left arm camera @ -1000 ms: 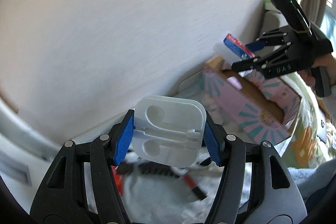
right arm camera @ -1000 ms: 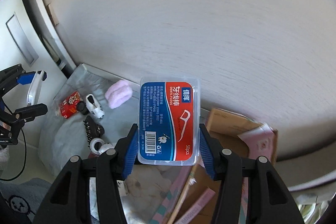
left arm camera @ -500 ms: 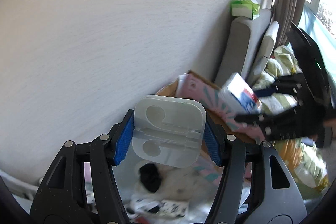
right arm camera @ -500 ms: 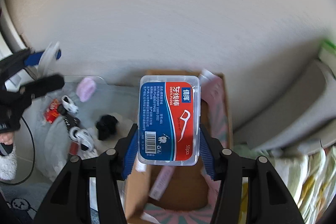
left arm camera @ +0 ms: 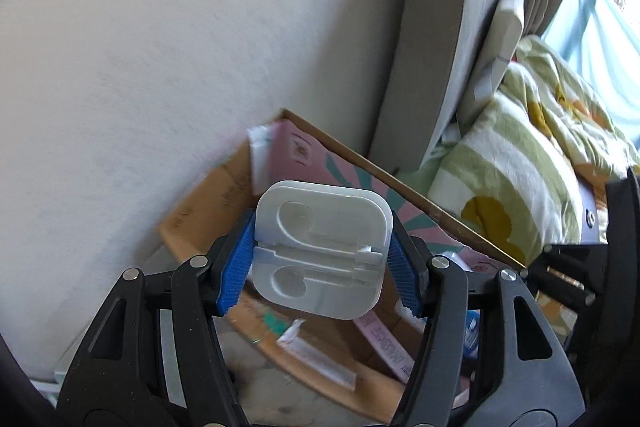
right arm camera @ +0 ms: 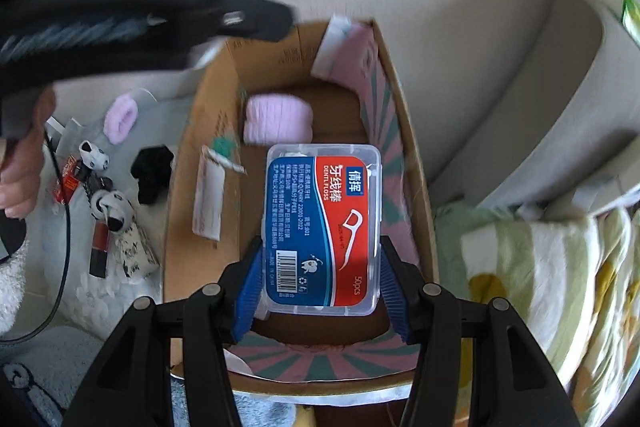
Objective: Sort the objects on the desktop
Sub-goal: 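Carry both items into the cardboard box and open both tools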
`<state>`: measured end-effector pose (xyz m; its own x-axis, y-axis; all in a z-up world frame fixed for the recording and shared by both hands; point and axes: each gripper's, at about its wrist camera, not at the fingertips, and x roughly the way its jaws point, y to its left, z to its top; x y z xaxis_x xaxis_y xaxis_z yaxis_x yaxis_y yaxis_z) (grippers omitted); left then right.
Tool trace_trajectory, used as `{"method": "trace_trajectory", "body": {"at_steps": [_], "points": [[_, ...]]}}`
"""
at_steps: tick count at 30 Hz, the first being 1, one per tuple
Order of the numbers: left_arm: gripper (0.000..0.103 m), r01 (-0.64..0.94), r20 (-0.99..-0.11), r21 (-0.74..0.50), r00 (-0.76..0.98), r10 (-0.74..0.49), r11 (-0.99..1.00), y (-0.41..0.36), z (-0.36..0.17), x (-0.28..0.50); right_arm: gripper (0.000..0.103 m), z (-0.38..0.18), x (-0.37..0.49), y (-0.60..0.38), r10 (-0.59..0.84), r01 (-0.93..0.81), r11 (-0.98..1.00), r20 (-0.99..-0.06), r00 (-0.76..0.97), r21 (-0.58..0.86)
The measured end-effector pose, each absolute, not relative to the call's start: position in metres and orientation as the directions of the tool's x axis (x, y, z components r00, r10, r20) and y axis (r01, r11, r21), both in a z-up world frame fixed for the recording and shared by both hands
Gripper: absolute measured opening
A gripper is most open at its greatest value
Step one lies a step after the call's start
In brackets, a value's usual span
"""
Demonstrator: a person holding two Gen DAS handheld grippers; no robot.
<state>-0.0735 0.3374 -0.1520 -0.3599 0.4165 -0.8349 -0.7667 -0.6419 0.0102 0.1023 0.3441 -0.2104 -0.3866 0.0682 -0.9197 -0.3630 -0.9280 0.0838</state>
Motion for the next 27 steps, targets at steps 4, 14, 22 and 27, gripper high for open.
{"method": "trace_trajectory", "body": {"at_steps": [4,14,22,27], "points": [[0.059,-0.768,-0.855,0.001,-0.333,0.398,-0.641,0.345,-0.17,-0.076,0.05,-0.222,0.104,0.346,0.041,-0.372,-0.921,-0.924,-0.379,0.112],[0.059,-0.749,-0.873,0.005,-0.326,0.362,-0.663,0.352,-0.185,-0.088,0.05,-0.229,0.1,0.351,0.012,-0.341,-0.932,-0.929,-0.371,0.124],[0.102,-0.711,-0.9,-0.08,-0.249,0.357,-0.699,0.354,-0.192,-0.101,0.065,-0.233,0.096,0.35,-0.021,-0.318,-0.937,-0.931,-0.365,0.146],[0.103,-0.709,-0.862,-0.133,-0.261,0.434,-0.692,0.348,-0.174,-0.1,0.103,-0.229,0.103,0.353,-0.048,-0.334,-0.92,-0.903,-0.426,0.206]]}}
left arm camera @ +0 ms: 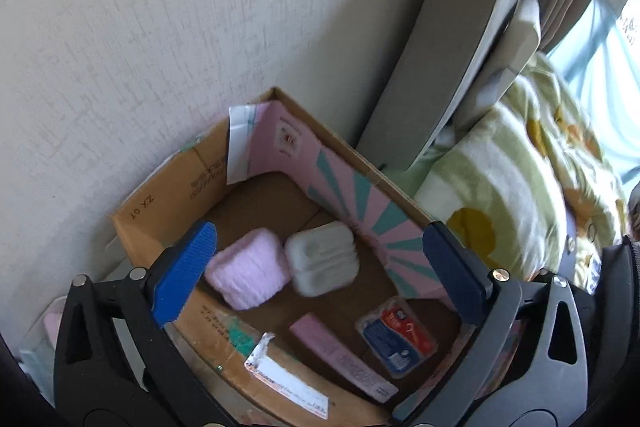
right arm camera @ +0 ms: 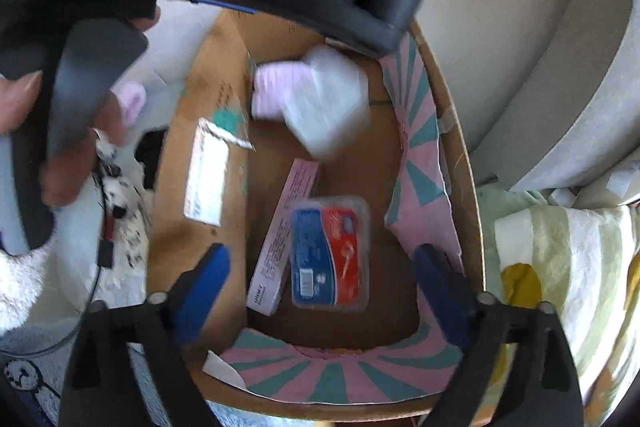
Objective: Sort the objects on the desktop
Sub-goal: 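Carry both items into the cardboard box and open both tools, then move both tools back over the table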
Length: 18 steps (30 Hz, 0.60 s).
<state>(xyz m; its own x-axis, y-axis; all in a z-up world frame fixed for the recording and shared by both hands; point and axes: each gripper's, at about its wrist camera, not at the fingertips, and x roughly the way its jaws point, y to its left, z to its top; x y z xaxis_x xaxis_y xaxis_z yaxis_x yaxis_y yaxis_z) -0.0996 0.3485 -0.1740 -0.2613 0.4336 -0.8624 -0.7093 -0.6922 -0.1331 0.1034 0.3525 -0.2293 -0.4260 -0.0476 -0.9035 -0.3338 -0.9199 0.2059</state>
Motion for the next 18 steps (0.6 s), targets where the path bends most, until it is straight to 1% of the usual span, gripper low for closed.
{"method": "trace_trajectory", "body": {"at_steps": [2,8,13,18], "points": [[0.103,-0.708,-0.862,-0.139,-0.258,0.437,-0.692,0.349,-0.169,-0.1,0.103,-0.227,0.107,0.355,-0.058,-0.34,-0.912,-0.894,-0.445,0.228],[0.103,-0.71,-0.861,-0.065,-0.315,0.399,-0.701,0.34,-0.16,-0.098,0.103,-0.219,0.11,0.353,-0.019,-0.356,-0.912,-0.887,-0.461,0.204],[0.103,-0.699,-0.852,-0.081,-0.321,0.413,-0.71,0.328,-0.153,-0.1,0.103,-0.212,0.109,0.352,0.007,-0.356,-0.916,-0.881,-0.473,0.183],[0.103,-0.678,-0.818,-0.065,-0.384,0.428,-0.733,0.306,-0.135,-0.099,0.103,-0.2,0.111,0.352,0.022,-0.362,-0.912,-0.856,-0.516,0.194]]}}
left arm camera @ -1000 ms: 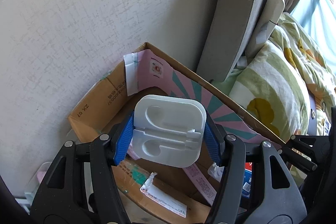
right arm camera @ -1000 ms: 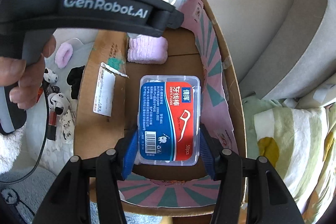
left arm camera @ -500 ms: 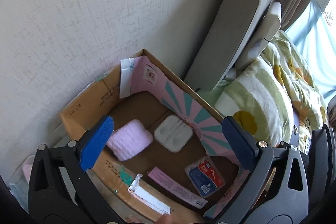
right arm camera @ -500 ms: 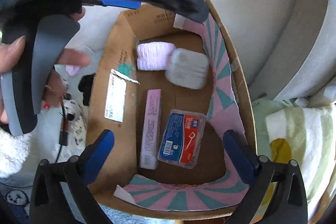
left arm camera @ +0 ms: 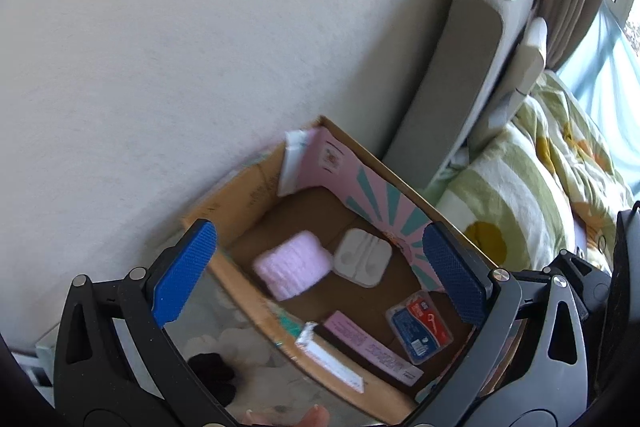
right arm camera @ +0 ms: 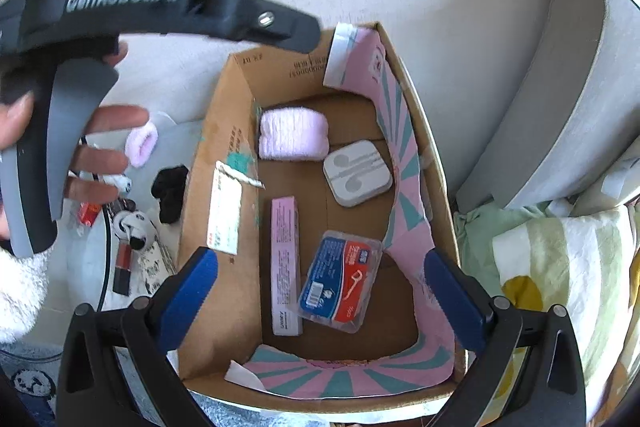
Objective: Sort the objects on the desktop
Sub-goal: 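Move both tools back over the table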
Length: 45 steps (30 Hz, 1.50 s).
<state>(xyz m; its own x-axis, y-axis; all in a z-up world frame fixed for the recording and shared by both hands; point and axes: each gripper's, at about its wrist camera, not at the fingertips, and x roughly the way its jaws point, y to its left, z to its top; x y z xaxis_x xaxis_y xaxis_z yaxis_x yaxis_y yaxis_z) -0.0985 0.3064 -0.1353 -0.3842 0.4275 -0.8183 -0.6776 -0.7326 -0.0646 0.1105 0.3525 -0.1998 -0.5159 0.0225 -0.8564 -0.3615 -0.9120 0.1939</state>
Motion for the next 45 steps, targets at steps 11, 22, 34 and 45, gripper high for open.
{"method": "trace_trajectory", "body": {"at_steps": [11,22,34,45], "points": [[0.103,-0.594,-0.762,-0.097,-0.472,0.444,-0.799,0.215,-0.085,-0.096,0.103,-0.17,0.099,0.339,0.067,-0.351,-0.923,-0.834,-0.548,0.157],[0.103,-0.425,-0.738,-0.038,-0.598,0.312,-0.904,0.091,-0.065,-0.072,0.103,-0.129,0.058,0.291,-0.021,-0.171,-0.971,-0.777,-0.629,0.165],[0.103,-0.251,-0.772,0.076,-0.627,0.102,-0.965,0.007,-0.092,-0.031,0.103,-0.136,0.006,0.21,-0.174,0.084,-0.985,-0.83,-0.53,0.153],[0.103,-0.245,-0.897,-0.006,-0.428,0.113,-0.969,0.008,-0.197,-0.012,0.103,-0.208,-0.005,0.161,-0.128,0.175,-0.982,-0.921,-0.368,0.066]]}}
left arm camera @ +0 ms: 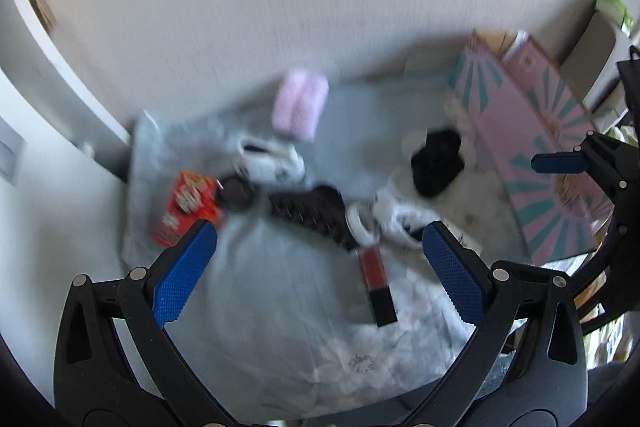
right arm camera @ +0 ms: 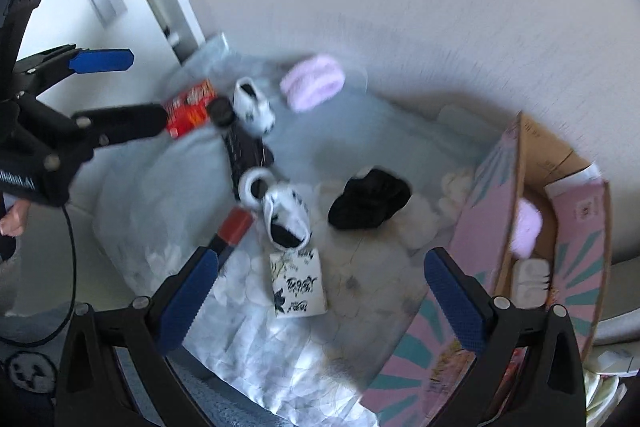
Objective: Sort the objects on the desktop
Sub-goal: 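Move both tools back over the table, then grasp the lipstick with left tool while right tool grasps printed white packet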
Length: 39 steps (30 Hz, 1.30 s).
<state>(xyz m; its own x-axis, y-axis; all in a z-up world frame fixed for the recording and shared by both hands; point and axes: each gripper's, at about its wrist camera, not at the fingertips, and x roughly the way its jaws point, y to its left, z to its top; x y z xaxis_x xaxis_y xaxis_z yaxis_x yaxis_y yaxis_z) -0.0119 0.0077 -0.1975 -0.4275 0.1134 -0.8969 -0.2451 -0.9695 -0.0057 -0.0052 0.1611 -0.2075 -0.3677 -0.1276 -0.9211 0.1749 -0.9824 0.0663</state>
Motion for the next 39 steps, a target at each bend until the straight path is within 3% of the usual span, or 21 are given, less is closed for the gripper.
{"method": "trace_trajectory", "body": {"at_steps": [12,15,17,19,23,28,34,39], "points": [[0.097,-0.228,-0.947,-0.057,-0.295,0.124,-0.972,0.029,-0.29,-0.004,0.099,-0.285,0.003,0.155,-0.11,0.166,-0.984,-0.949,-0.295,0.063],[0.089,-0.221,-0.952,-0.067,-0.277,0.128,-0.973,0.033,-0.3,-0.003,0.098,-0.294,0.002,0.151,-0.105,0.182,-0.982,-0.95,-0.294,0.052],[0.075,-0.213,-0.955,-0.092,-0.26,0.147,-0.973,0.033,-0.306,-0.004,0.094,-0.299,0.001,0.149,-0.099,0.194,-0.98,-0.953,-0.285,0.043],[0.071,-0.223,-0.954,-0.082,-0.266,0.141,-0.971,0.034,-0.31,-0.002,0.078,-0.304,0.0,0.146,-0.095,0.207,-0.978,-0.956,-0.276,0.038],[0.059,-0.248,-0.952,-0.051,-0.28,0.122,-0.967,0.036,-0.311,0.002,0.068,-0.306,0.0,0.142,-0.087,0.233,-0.972,-0.954,-0.285,0.019],[0.039,-0.244,-0.948,-0.032,-0.299,0.106,-0.969,0.029,-0.309,0.005,0.042,-0.302,0.0,0.137,-0.082,0.263,-0.965,-0.944,-0.319,-0.005],[0.018,-0.218,-0.948,-0.045,-0.299,0.111,-0.975,0.016,-0.306,0.001,0.042,-0.301,-0.001,0.136,-0.081,0.251,-0.968,-0.943,-0.324,-0.003],[0.018,-0.197,-0.948,-0.085,-0.286,0.14,-0.977,0.008,-0.303,-0.001,0.043,-0.3,-0.001,0.135,-0.081,0.249,-0.969,-0.942,-0.327,-0.003]]}}
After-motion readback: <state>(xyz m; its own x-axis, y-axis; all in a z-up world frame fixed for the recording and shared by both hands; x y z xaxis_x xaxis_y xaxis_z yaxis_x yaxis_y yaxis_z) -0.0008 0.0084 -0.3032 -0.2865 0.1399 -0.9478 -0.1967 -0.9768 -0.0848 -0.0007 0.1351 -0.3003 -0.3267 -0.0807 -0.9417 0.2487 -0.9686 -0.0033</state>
